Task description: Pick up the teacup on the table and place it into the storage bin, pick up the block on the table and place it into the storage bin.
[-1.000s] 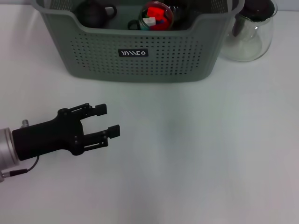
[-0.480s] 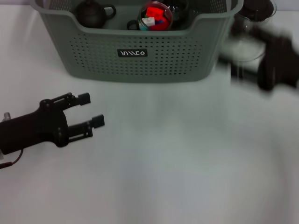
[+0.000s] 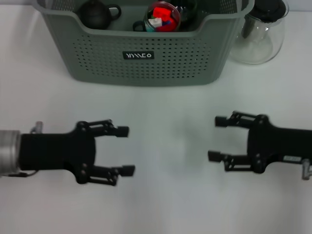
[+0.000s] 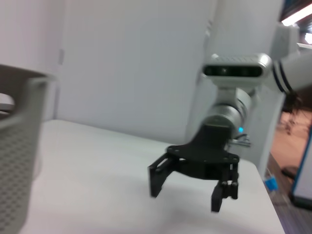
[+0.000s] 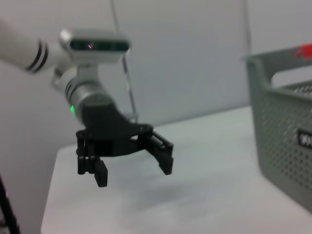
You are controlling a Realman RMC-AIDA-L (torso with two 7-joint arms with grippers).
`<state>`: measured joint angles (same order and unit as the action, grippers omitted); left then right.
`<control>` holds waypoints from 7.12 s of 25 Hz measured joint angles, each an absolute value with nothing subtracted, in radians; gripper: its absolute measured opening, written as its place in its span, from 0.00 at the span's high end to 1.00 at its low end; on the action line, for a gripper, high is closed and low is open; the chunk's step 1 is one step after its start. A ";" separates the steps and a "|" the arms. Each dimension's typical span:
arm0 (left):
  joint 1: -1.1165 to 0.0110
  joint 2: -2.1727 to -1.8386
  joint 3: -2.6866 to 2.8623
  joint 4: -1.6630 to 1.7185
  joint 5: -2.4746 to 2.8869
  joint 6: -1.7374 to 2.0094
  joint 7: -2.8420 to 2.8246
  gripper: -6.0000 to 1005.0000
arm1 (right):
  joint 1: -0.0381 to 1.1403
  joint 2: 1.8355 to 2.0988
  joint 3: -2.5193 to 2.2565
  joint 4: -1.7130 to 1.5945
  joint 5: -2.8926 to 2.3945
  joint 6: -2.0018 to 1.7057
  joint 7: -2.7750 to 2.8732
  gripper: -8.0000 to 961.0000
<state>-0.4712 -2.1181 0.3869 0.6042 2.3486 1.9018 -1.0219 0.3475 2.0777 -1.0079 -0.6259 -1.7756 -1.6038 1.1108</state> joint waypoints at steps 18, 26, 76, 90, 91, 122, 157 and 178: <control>-0.457 -2.137 0.386 0.597 2.335 1.899 -0.980 0.15 | 0.401 2.095 -0.957 -0.504 -1.800 -1.628 0.955 0.11; -0.458 -2.136 0.384 0.596 2.335 1.901 -0.980 0.15 | 0.419 2.095 -0.958 -0.475 -1.807 -1.622 0.952 0.11; -0.446 -2.138 0.385 0.598 2.336 1.894 -0.986 0.15 | 0.420 2.097 -0.960 -0.463 -1.814 -1.620 0.952 0.11; -0.446 -2.138 0.385 0.598 2.339 1.893 -0.986 0.16 | 0.419 2.097 -0.962 -0.462 -1.815 -1.620 0.950 0.11; -0.446 -2.138 0.385 0.598 2.339 1.893 -0.986 0.16 | 0.419 2.097 -0.962 -0.462 -1.815 -1.620 0.950 0.11; -0.459 -2.079 -0.395 0.325 1.552 1.737 -1.581 0.16 | 0.443 2.094 -0.364 -0.151 -1.044 -1.595 1.182 0.11; -0.484 -2.081 -0.203 0.313 1.557 1.601 -1.480 0.16 | 0.465 2.094 -0.435 -0.171 -1.051 -1.565 1.166 0.10; -0.483 -2.082 -0.207 0.313 1.558 1.605 -1.476 0.16 | 0.464 2.095 -0.433 -0.171 -1.050 -1.571 1.167 0.10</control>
<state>-0.4825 -2.0817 -0.2073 0.3127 1.5580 1.6055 -1.4759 0.4638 2.0946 -0.4331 -0.1712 -1.0501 -1.5713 1.1666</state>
